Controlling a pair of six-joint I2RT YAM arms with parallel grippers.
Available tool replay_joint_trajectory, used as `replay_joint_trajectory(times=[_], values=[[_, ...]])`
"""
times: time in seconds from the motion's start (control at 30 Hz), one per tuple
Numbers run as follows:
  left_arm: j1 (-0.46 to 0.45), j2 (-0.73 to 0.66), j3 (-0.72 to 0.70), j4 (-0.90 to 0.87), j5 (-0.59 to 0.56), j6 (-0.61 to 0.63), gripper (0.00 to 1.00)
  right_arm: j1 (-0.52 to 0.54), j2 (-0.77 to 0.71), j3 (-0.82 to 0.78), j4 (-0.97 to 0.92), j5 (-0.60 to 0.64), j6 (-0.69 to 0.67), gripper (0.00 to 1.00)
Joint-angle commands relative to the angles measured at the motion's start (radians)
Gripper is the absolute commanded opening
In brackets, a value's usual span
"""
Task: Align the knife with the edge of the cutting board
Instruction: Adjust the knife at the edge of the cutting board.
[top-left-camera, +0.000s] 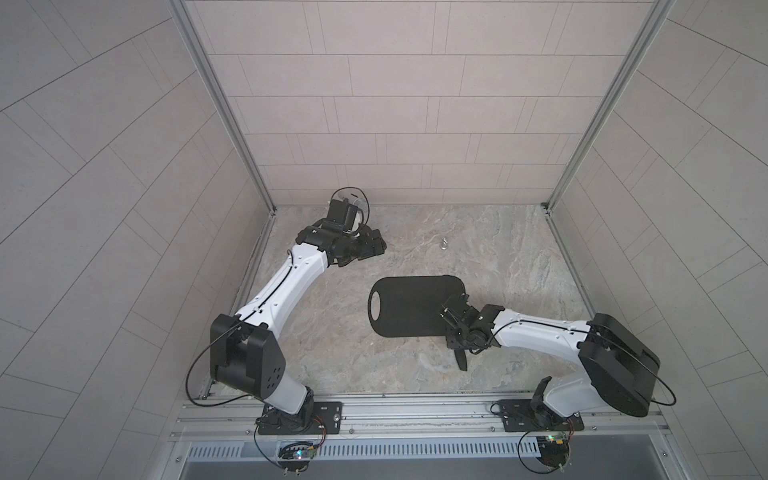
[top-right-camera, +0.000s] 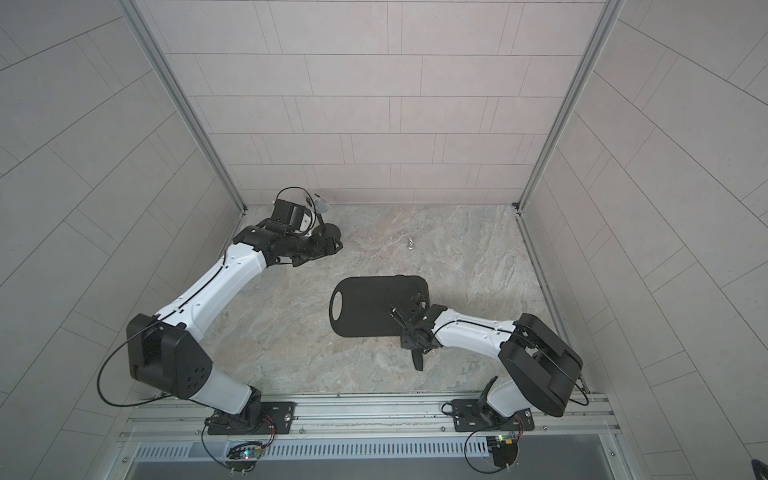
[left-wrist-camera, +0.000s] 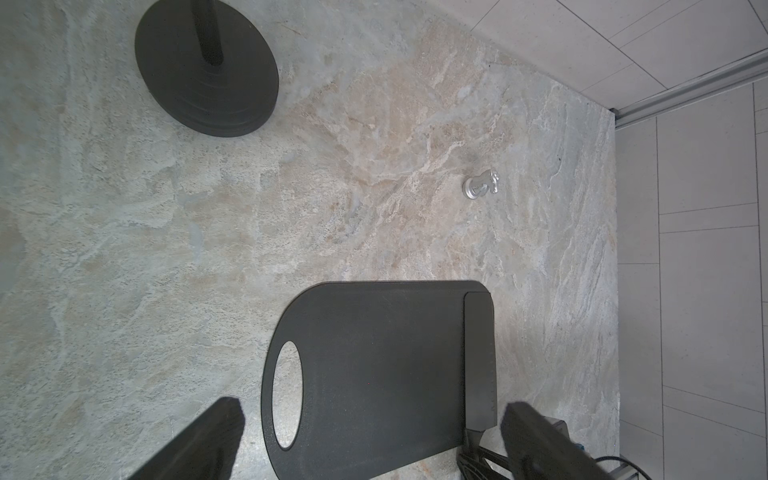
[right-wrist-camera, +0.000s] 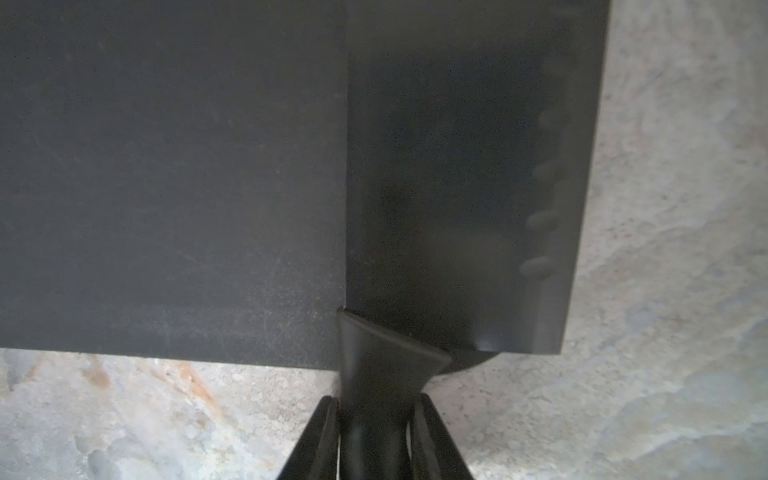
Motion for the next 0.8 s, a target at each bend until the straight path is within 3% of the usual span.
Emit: replay_joint_trajectory(times=[0.0, 0.77], values=[[-0.007, -0.012, 0.001, -0.019, -0.003, 0.018, 1.00, -0.002, 0.008, 0.018, 0.006, 0.013, 0.014, 0.30], [-0.008, -0.012, 0.001, -0.018, -0.003, 0.018, 1.00, -0.006, 0.020, 0.029, 0.009, 0.014, 0.017, 0.29]])
